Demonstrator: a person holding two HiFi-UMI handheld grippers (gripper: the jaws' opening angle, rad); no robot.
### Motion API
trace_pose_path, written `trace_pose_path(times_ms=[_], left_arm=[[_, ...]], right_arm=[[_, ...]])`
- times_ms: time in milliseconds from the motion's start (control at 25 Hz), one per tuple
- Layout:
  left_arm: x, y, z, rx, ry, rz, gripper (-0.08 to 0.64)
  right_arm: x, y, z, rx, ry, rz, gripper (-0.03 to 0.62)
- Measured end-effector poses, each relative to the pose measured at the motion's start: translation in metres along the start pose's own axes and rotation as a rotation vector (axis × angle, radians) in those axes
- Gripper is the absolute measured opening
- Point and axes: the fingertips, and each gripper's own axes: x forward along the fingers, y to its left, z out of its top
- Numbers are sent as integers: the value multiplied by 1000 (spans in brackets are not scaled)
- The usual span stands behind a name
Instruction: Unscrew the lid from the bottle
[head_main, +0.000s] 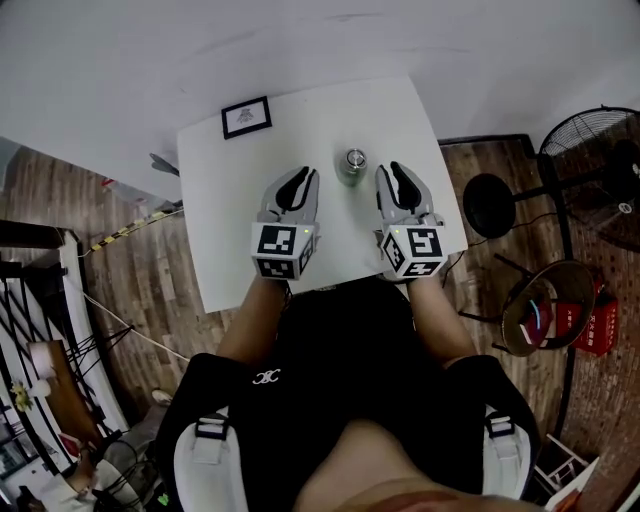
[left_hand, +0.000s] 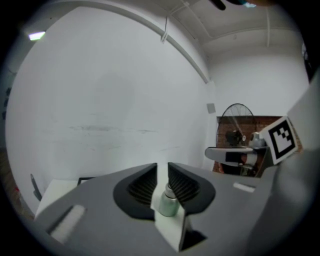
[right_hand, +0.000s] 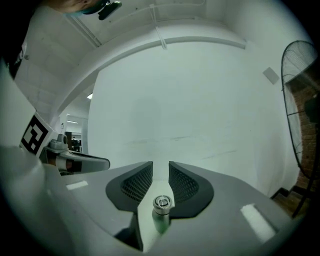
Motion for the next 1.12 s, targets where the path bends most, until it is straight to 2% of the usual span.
trace_pose_path(times_ms=[120,400,640,1120], left_arm=[[17,-6,-22,17,58,-88,176],[48,-17,-73,20,145,-219,317],[72,-25,-111,8,215,-300,347],[120,-36,-150,47,262,-373,377]], right_arm=[[16,3,-19,9,48,60,128],[39,-4,-59,20,157,113,218],[55,-4,-96,-23,255,159,267],[83,-8,-130,-79,361,220,278]])
